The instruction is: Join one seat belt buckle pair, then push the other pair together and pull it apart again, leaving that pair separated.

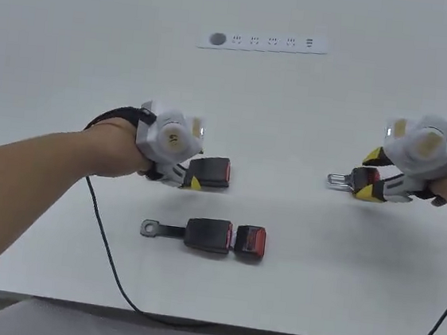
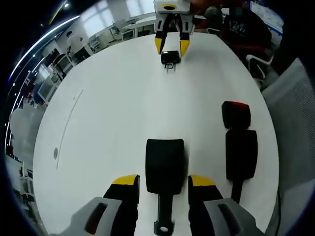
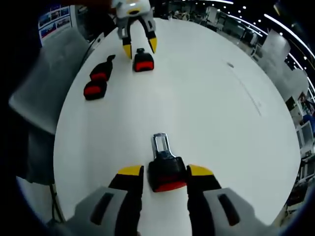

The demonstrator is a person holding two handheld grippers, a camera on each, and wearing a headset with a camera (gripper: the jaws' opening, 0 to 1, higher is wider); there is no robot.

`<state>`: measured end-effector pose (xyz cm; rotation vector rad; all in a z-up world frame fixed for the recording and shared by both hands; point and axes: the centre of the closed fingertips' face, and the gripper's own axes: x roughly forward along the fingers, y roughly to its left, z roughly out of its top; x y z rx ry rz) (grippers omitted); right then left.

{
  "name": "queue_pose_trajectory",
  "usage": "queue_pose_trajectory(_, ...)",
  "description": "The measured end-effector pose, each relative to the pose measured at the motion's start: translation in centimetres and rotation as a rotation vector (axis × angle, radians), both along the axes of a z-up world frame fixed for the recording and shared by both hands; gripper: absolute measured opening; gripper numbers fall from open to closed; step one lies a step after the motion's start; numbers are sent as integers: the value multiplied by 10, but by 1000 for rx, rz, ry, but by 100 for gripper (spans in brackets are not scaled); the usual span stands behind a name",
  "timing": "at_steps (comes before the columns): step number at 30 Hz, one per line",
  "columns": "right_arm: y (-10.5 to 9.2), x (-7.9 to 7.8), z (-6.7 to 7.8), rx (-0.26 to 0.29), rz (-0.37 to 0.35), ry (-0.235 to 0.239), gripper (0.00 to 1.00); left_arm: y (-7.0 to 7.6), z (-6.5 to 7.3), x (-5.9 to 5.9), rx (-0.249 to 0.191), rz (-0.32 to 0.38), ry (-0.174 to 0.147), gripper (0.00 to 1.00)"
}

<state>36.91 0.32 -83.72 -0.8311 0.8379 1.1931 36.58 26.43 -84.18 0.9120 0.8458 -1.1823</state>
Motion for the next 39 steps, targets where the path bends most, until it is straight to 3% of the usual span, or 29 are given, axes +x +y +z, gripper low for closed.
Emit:
queue_pose_trajectory(5, -8, 0, -10, -29, 24, -1, 34, 6, -7, 1, 21, -13, 7, 42)
queue_pose_trajectory(8, -6, 2, -10, -26, 29, 8, 33, 7, -10, 0, 26, -22, 19, 33)
queue_pose_trajectory(17, 0, 7, -13, -43, 42, 20, 32, 6, -10, 1, 6, -31, 17, 31)
queue_pose_trajectory(24, 35, 4, -11, -6, 36, 2, 32, 4, -10, 1, 21, -50, 14, 31)
queue_pose_trajectory(39, 131, -11, -12, 45, 122, -1, 32, 5, -12, -1, 50, -51, 12, 31)
